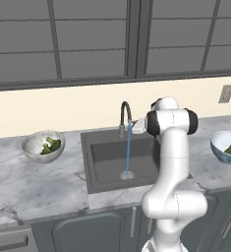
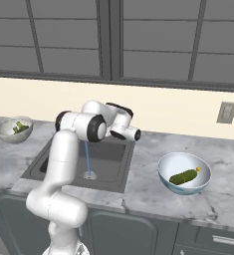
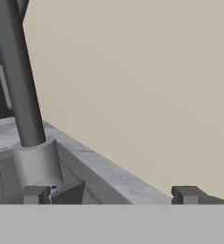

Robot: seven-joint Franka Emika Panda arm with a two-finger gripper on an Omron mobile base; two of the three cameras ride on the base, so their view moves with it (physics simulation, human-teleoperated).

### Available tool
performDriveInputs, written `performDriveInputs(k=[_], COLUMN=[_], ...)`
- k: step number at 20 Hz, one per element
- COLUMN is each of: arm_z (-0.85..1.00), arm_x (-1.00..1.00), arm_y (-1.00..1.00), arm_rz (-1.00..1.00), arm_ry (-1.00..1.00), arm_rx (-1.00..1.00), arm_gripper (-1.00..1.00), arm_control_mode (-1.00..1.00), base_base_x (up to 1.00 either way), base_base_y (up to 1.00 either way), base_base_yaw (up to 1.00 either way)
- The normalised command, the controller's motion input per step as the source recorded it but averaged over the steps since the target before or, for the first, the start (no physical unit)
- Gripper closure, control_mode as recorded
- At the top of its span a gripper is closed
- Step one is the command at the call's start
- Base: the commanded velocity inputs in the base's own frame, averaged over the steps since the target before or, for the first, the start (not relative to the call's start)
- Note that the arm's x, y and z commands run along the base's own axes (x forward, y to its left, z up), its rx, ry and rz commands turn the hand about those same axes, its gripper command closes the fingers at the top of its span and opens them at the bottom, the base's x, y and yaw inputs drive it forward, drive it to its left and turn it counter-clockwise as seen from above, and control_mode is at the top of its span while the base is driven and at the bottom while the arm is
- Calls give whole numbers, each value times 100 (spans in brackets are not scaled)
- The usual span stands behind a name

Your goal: Pick the broccolis from the sink and place them in one bowl. Place the cucumber in the other bowl. Then turn off the sink faucet.

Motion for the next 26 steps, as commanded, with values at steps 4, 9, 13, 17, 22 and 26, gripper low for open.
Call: performDriveInputs(k=[4, 9, 13, 17, 22, 26], arm_z=[0, 7, 51, 74, 61, 55], arm_x=[48, 57, 46, 18, 34, 67], arm_y=[18, 35, 65, 82, 71, 59], arm_rz=[12, 14, 3, -1, -1, 1], arm_ry=[0, 0, 9, 19, 19, 8], arm_rx=[12, 13, 2, -4, -10, -1], arm_gripper=[-100, -100, -100, -100, -100, -100], arm_control_mode=[-100, -100, -100, -100, -100, -100], base_base_x=[0, 0, 0, 0, 0, 0], base_base_y=[0, 0, 0, 0, 0, 0], base_base_yaw=[0, 0, 0, 0, 0, 0])
